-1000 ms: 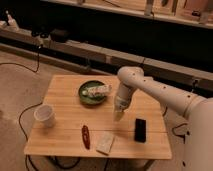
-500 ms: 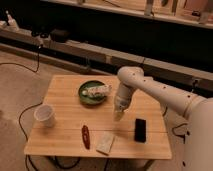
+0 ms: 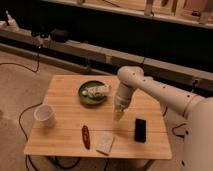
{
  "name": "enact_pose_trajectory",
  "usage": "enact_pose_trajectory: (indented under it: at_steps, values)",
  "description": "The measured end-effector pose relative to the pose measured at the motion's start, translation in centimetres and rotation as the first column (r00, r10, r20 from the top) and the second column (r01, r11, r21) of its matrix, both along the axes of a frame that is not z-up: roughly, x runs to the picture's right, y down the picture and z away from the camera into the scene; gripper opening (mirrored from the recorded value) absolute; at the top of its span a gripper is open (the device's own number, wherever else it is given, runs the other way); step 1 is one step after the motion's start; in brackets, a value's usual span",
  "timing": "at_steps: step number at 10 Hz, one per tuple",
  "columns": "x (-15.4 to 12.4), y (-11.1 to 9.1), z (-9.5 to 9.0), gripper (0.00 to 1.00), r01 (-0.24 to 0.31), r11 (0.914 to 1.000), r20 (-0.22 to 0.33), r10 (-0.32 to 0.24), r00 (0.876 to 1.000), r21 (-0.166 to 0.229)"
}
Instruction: Place the pepper on the white sponge
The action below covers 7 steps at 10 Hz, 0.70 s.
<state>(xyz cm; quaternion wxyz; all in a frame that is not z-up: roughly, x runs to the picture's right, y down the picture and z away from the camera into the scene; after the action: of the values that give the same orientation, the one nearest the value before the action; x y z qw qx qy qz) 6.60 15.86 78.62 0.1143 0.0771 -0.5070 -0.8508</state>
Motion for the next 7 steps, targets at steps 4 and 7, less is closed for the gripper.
enact_pose_trajectory:
  at_steps: [4,7]
  values:
    - [-4.6,-2.6,3.6,0.05,-0.002,0.9993,-0.173,0.008,0.985,0.037]
    - [-7.1,-2.6,4.5,0.05,0.064,0.9971,-0.268,-0.051,0.962,0.041]
